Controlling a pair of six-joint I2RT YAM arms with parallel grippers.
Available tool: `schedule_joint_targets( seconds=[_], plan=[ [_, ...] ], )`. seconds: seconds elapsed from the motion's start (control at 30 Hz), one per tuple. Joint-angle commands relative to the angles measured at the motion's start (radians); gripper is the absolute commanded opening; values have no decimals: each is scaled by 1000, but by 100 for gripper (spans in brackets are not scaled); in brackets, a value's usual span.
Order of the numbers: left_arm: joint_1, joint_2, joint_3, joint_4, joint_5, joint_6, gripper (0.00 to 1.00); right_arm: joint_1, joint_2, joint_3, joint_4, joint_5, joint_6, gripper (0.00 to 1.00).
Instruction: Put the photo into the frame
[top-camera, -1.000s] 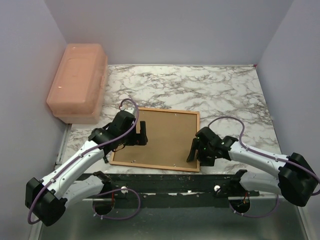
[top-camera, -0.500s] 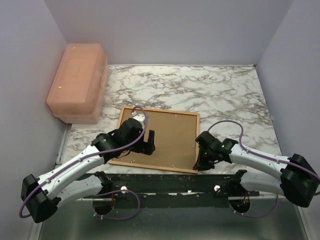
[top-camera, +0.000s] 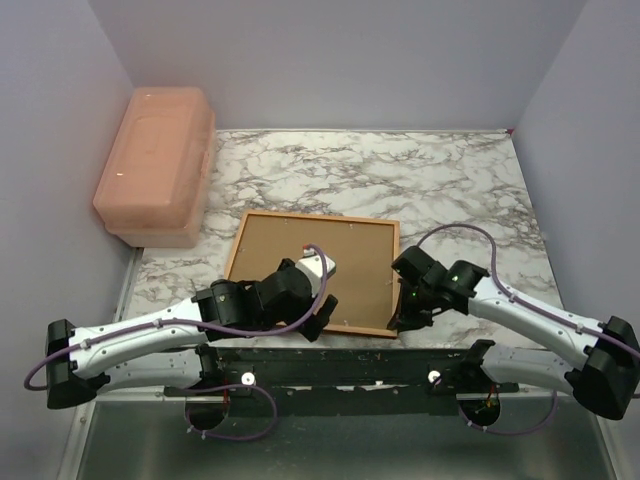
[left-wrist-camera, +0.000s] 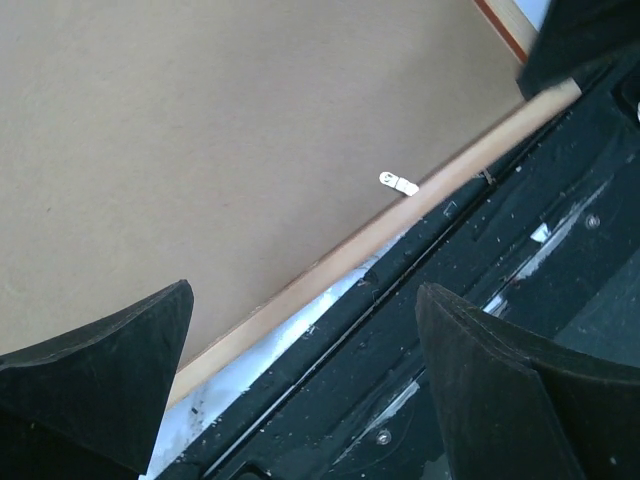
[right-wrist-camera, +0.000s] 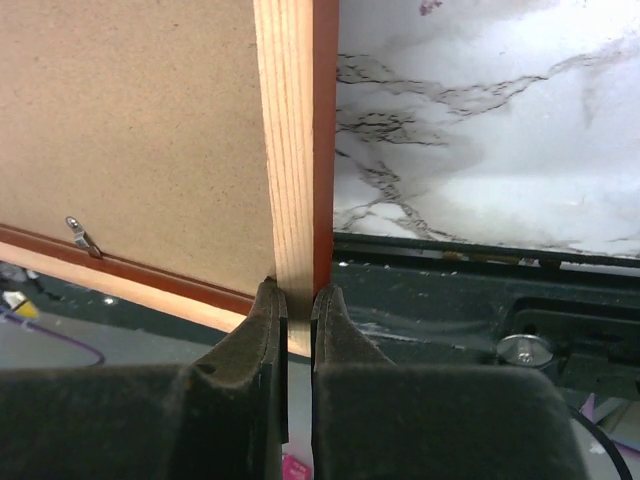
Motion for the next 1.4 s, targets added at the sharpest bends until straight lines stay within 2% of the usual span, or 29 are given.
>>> schedule_joint_targets(
  seconds=[0.0, 0.13, 0.3, 0.63, 0.7, 0.8, 1.0, 1.1, 1.17, 1.2, 1.27, 1.37],
  plan=[
    [-136, 29, 49, -29, -164, 81, 95, 3, -51, 124, -42, -38, 3, 0],
    [-239, 100, 83, -70, -303, 95, 95, 3, -64, 187, -67, -51, 5, 0],
    [-323, 203, 122, -93, -411, 118, 95, 3, -74, 247, -92, -66, 6, 0],
    [-353, 380, 160, -132, -549, 124, 91, 4, -118, 303, -108, -81, 21, 0],
    [-355, 420, 166, -149, -596, 115, 88, 4, -126, 303, -109, -83, 24, 0],
    [-371, 481, 188, -200, -677, 81, 76, 4, -135, 298, -104, -85, 25, 0],
    [-409, 550, 242, -311, -775, 8, 65, 4, -146, 287, -102, -62, 21, 5],
    [-417, 537, 252, -337, -786, -3, 54, 4, -156, 288, -92, -47, 13, 13],
    [-418, 520, 255, -348, -788, -2, 44, 4, -162, 293, -84, -36, 4, 29],
    [-419, 507, 253, -352, -788, 1, 42, 4, -163, 294, -78, -28, 1, 35],
    [-421, 483, 250, -357, -787, 9, 39, 4, -164, 300, -60, -14, -18, 56],
    [-423, 442, 246, -369, -778, 19, 37, 4, -159, 335, -39, 25, -55, 80]
  ],
)
